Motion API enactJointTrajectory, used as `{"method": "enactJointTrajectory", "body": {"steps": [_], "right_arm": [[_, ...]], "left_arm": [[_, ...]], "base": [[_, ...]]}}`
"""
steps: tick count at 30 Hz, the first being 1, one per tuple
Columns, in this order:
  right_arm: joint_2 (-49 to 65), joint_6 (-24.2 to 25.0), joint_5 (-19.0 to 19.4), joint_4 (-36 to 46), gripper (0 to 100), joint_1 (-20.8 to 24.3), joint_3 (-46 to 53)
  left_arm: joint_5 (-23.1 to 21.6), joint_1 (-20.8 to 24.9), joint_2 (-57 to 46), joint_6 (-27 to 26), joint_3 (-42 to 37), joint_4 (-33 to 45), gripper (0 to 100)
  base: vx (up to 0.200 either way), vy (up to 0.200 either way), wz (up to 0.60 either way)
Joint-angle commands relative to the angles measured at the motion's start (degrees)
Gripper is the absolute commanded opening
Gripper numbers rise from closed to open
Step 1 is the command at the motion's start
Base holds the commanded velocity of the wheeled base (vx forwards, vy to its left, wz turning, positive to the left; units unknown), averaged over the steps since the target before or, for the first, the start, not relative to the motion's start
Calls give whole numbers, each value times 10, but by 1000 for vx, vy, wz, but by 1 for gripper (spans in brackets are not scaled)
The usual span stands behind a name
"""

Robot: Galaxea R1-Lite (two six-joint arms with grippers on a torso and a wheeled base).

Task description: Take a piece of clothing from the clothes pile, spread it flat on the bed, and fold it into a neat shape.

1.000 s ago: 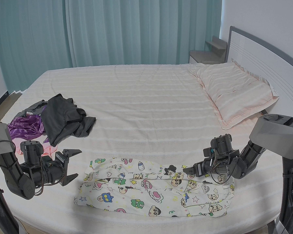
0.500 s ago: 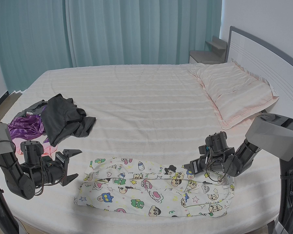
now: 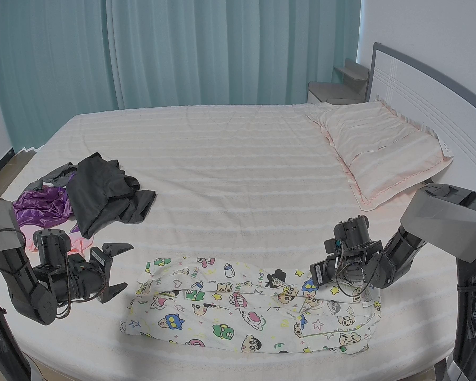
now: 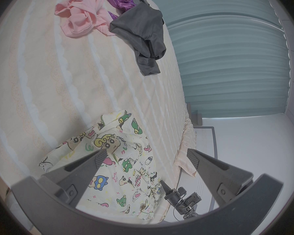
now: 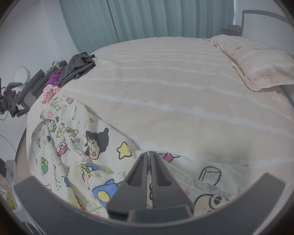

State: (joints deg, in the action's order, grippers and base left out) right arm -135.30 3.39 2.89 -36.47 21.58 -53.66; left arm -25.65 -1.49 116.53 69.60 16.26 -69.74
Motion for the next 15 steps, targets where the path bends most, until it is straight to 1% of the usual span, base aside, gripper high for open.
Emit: {"method": "enactJointTrajectory", "body": {"steps": [1,7,14,15], "right_arm": [[14,1,-5,-1,0,6,0],[26,1,-10,-1,0,20,-4],[26,2,-12,-2,0,49,-8],[25,2,-17,-3,0,54,-11]], "left_arm": [[0,0,1,0,0,0,100],[0,0,1,0,0,0,100],[0,0,1,0,-1,0,100],[0,0,1,0,-1,0,100]], "base": [[0,0,0],[0,0,0],[0,0,0],[0,0,0]]}}
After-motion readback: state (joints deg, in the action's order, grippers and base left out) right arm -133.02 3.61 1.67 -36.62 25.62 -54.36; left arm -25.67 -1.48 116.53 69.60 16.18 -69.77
